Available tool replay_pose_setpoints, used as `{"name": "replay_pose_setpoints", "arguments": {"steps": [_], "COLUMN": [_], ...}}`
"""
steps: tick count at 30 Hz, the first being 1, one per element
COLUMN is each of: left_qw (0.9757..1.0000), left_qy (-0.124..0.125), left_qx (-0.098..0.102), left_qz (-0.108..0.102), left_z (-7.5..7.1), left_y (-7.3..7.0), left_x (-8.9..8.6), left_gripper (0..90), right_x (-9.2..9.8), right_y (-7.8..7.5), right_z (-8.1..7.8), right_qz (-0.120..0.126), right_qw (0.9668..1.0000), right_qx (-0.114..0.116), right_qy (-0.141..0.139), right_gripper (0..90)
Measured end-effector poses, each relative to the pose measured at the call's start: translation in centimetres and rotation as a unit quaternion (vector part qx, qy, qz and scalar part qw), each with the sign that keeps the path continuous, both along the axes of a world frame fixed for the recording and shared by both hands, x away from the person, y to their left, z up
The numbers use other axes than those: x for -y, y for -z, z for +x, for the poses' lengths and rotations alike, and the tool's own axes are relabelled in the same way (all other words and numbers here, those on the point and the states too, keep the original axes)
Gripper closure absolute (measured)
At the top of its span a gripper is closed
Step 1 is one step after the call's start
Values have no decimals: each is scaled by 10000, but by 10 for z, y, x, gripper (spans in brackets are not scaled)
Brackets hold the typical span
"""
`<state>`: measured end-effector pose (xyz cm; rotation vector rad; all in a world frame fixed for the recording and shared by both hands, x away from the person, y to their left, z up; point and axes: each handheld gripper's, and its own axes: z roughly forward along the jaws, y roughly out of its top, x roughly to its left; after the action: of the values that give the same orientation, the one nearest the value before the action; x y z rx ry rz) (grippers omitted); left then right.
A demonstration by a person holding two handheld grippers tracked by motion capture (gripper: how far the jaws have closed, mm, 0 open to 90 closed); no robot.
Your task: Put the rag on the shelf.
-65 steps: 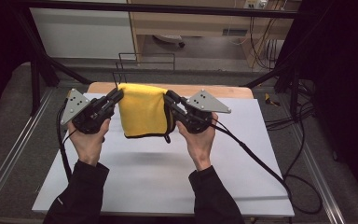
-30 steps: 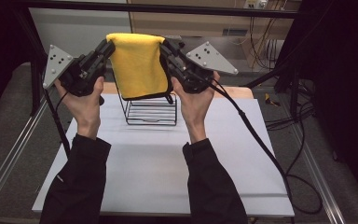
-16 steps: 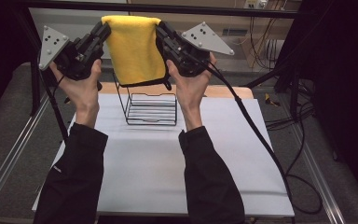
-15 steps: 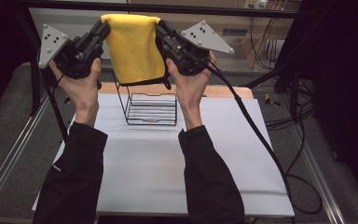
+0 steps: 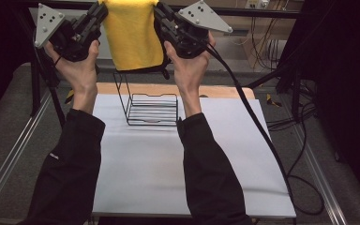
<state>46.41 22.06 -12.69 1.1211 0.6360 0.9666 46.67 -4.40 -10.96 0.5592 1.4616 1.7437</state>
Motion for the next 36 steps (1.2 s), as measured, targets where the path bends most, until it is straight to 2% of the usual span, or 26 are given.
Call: {"name": "replay_pose_setpoints", "arguments": {"steps": [5,9,14,22,25,28,36], "left_qw": [10000,9999,9999,9998,9996,9994,9984], "left_qy": [-40,-76,-58,-107,-86,-87,-6], "left_qx": [-4,-59,-98,-128,-217,-250,-422], "left_qz": [13,37,26,97,137,242,383], "left_z": [11,26,41,54,59,62,72], "left_y": [0,2,0,-4,2,9,24], "left_x": [1,-1,-3,-6,-6,-5,0], "left_gripper": [833,833,833,833,833,832,833], "right_x": [0,-1,-3,-6,-7,-5,2], "right_y": [-1,0,-1,-6,-1,8,31], "right_z": [12,26,42,56,58,62,70], "right_qz": [2,-16,-117,-169,-239,-173,-201], "right_qw": [10000,9999,9999,9997,9994,9992,9981], "right_qx": [-64,-122,-126,-185,-227,-349,-570], "right_qy": [0,-11,19,50,61,35,79], "right_gripper": [786,786,786,785,785,786,785]}}
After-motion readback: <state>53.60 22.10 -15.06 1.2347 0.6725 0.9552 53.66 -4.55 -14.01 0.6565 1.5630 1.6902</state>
